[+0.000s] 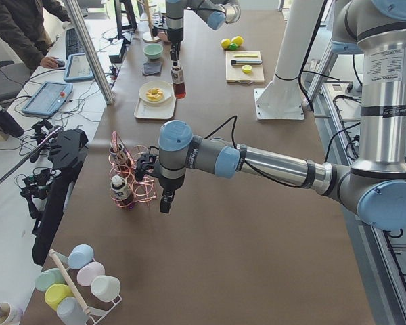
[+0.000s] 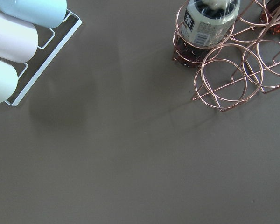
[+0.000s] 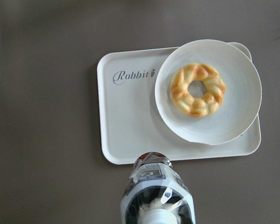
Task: Place tea on tray
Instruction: 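Lift the bottle with the right gripper and carry it over the tray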
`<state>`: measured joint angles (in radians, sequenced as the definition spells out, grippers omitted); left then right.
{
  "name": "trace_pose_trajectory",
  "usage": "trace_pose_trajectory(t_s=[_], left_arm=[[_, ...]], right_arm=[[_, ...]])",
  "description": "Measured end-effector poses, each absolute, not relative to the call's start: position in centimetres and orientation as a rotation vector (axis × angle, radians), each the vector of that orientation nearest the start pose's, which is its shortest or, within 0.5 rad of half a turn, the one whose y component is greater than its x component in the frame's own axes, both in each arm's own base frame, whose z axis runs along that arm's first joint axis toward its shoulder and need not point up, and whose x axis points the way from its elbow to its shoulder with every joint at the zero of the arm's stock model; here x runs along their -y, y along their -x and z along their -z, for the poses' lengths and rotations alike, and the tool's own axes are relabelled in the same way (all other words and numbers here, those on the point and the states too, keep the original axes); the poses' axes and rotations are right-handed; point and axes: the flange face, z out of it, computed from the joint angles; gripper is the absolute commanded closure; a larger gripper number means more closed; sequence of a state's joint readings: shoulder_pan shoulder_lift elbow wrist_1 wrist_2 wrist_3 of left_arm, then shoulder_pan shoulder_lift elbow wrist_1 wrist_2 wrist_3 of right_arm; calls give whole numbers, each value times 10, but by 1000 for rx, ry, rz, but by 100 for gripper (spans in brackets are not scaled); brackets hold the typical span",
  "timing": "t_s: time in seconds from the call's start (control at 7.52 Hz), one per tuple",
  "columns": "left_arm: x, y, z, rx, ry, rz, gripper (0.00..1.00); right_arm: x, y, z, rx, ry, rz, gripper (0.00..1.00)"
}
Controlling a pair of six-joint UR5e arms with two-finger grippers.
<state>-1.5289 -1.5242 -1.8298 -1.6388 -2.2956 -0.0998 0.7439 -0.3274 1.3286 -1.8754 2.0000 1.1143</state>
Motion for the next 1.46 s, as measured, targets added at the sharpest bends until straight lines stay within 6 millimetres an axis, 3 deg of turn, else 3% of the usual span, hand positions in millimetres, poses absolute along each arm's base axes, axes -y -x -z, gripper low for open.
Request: trace_pose_trajectory(t_s=[0.27,0.53,0.93,1.46], left_arm=[[487,47,-547,-738,-219,-47,2],[489,46,-545,-737,-223,-49,2],[489,47,-545,-737,-224,-50,2],[484,47,-554,-735,-209,-44,2]], right_arm=[[612,500,27,792,-45,-145,100],[633,509,14,778,-37,-160,100],[642,521,-3,761,-22,-167,100],[659,549,13,779,-32,-183,100]])
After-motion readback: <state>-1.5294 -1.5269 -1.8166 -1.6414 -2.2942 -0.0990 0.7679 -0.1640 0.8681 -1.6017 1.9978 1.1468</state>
